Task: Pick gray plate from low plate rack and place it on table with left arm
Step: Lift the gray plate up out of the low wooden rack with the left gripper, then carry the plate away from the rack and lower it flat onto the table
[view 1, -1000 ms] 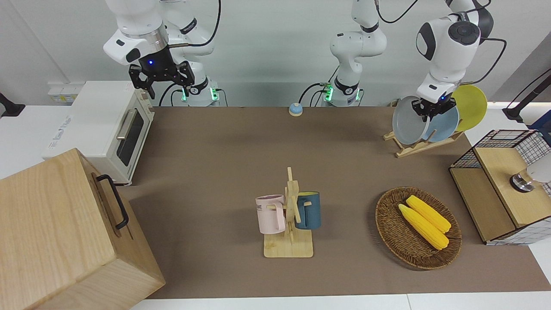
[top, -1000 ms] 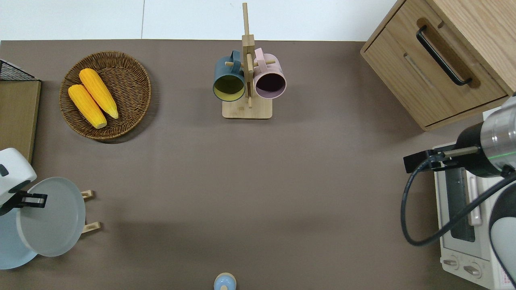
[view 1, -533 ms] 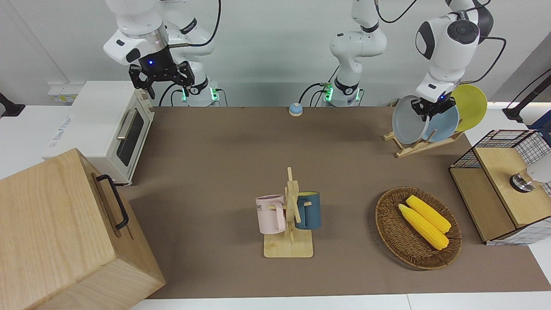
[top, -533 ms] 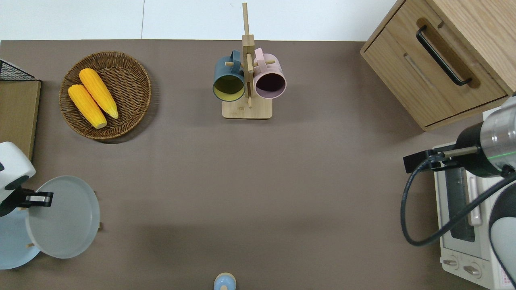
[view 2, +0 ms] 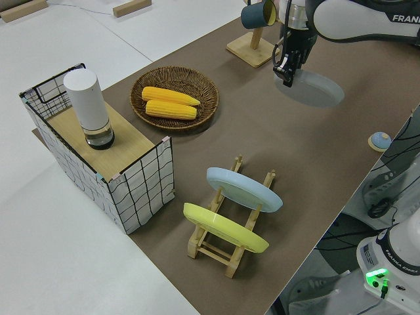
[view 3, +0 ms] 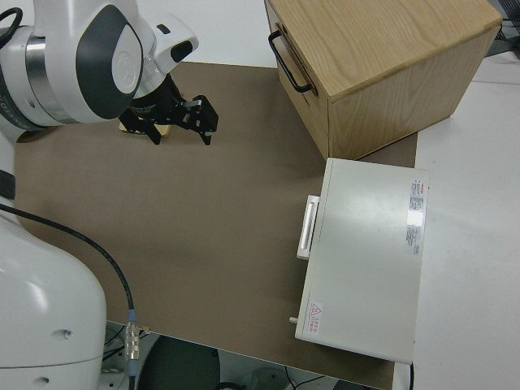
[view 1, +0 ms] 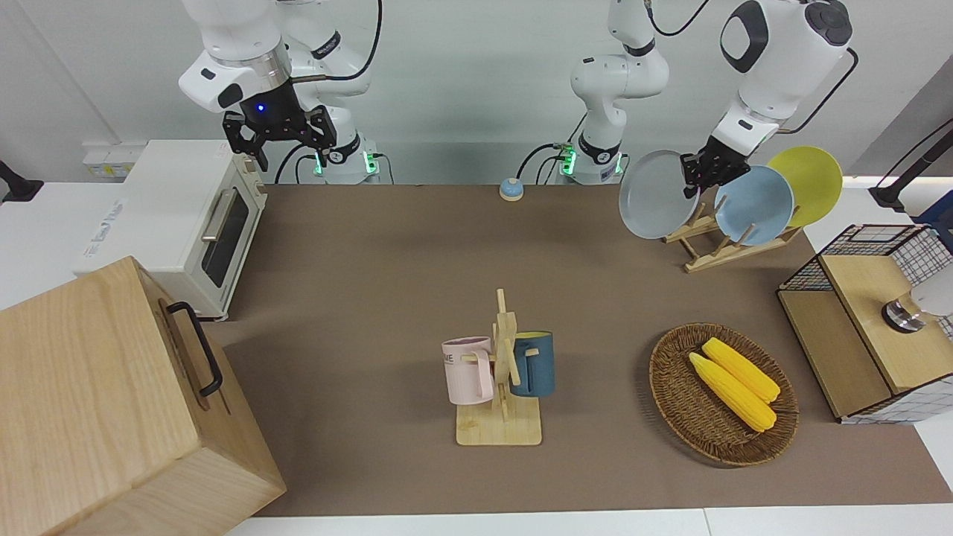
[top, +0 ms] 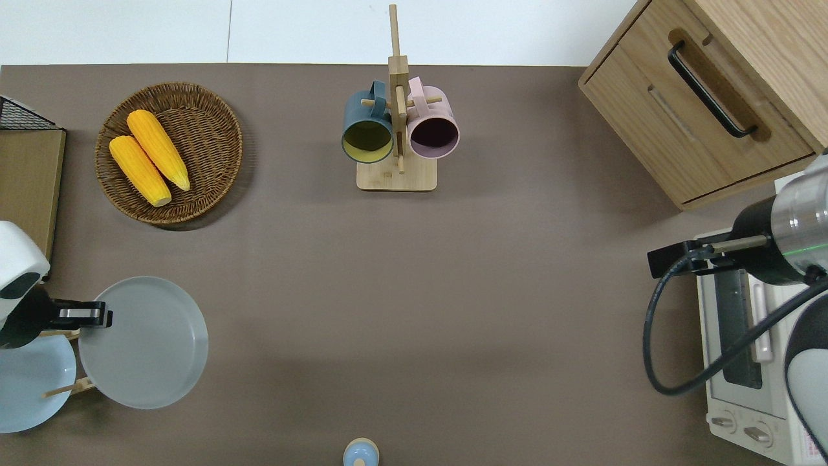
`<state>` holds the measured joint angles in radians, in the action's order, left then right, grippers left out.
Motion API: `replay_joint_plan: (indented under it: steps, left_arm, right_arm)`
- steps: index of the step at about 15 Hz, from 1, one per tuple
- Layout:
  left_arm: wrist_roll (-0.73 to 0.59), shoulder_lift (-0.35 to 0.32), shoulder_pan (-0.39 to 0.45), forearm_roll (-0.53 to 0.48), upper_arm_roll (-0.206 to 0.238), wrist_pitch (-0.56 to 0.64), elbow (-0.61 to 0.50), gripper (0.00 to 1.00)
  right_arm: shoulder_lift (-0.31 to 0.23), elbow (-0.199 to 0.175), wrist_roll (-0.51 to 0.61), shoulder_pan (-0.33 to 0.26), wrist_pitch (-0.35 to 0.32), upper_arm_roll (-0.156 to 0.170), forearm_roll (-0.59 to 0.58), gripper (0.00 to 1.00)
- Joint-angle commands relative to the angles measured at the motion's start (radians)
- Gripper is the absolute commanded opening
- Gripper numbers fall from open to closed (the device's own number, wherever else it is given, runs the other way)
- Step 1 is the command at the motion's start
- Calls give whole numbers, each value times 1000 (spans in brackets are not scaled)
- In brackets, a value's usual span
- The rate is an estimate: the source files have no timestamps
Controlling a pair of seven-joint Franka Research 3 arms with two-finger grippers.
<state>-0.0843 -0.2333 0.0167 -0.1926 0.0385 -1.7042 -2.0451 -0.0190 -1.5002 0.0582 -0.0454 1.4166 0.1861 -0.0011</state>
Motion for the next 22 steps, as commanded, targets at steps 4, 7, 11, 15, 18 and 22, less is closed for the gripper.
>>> replay_joint_plan:
  steps: [4, 7, 11, 15, 18, 22]
  left_arm:
    - [-12, 2, -40, -91, 0, -136, -131, 0]
    - [-104, 9, -38, -96, 3, -187, -178, 0]
    - [-196, 37, -34, -99, 14, -244, -220, 0]
    - [-261, 45, -34, -137, 18, -313, -277, 0]
    - [-325, 61, -34, -177, 18, -363, -320, 0]
    - [-402, 83, -21, -217, 20, -419, -363, 0]
  right_arm:
    - [-2, 6, -1, -10, -13, 6, 10, 990]
    - [-2, 6, -1, -10, -13, 6, 10, 987]
    - [-2, 6, -1, -10, -13, 6, 10, 987]
    - [-2, 6, -1, -10, -13, 6, 10, 990]
    - [-2, 6, -1, -10, -13, 6, 10, 990]
    - [-2, 6, -1, -10, -13, 6, 10, 987]
